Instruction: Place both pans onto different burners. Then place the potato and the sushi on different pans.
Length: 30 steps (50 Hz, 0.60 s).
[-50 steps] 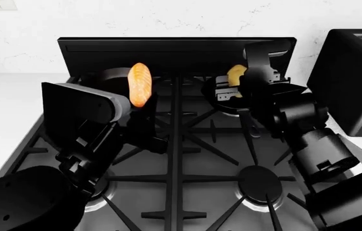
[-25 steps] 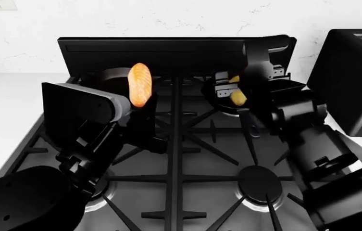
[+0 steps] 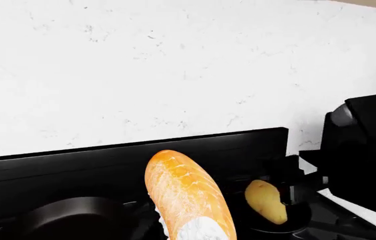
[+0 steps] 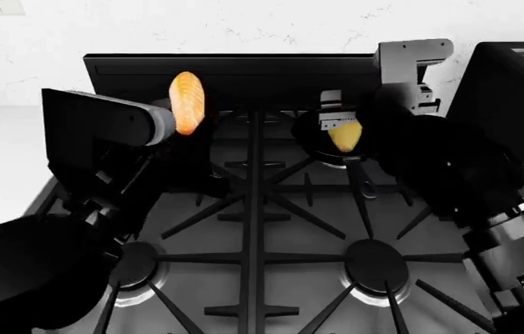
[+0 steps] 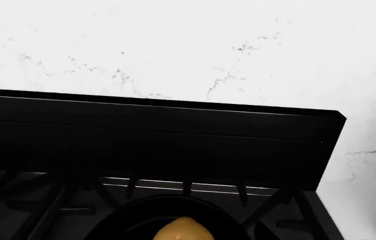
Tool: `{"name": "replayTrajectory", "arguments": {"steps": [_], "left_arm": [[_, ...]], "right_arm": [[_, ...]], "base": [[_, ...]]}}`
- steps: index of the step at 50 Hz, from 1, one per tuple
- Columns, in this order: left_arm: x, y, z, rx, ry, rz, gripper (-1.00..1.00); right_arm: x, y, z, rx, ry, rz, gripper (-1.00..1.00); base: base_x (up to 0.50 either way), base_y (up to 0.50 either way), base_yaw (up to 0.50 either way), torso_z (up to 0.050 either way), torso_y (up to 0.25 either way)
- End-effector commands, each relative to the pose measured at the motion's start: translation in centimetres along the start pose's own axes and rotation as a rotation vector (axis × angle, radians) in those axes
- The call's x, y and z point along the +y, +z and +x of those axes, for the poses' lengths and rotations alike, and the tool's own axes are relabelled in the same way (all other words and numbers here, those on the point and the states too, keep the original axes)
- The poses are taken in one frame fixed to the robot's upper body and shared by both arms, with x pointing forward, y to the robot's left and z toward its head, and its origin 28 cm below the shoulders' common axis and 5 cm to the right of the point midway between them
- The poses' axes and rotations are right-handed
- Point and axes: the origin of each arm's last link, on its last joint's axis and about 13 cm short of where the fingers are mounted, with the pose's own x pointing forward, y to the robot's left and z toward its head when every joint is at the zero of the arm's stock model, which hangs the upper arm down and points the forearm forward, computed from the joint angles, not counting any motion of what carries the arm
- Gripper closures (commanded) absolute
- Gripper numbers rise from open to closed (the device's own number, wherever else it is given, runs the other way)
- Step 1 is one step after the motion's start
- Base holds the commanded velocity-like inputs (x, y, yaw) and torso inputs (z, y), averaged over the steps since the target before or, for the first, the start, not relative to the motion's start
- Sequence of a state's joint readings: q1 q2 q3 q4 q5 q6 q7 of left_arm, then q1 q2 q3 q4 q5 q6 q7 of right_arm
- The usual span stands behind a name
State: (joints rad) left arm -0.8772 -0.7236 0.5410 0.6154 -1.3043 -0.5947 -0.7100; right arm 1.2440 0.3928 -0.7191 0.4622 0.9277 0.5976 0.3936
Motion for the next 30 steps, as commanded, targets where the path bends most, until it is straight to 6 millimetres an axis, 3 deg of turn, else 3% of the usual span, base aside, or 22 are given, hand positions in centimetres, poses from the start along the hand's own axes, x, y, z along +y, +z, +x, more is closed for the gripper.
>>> {"name": "replayTrajectory", "arguments": {"steps": [1,13,30], "left_arm": [[1.7,2.2,1.1,0.048,0.063,0.027,1.00],[4.7,2.5,3.0,0.168,0.100,-0.040,1.00],[7.6,0.9,6.4,0.346,0.093,-0.106,1.00]], "right_arm": [[0.0,-0.2,-3.6,-0.068,0.040,0.016,-1.00],[0.5,0.0,-5.4,-0.116,0.083,0.008,-1.00],[0.5,-0.1,-5.1,-0.102,0.071,0.020,-1.00]], "base": [[0.00,0.00,0.00,0.000,0.000],[0.00,0.00,0.00,0.000,0.001],[0.00,0.00,0.00,0.000,0.000]]}}
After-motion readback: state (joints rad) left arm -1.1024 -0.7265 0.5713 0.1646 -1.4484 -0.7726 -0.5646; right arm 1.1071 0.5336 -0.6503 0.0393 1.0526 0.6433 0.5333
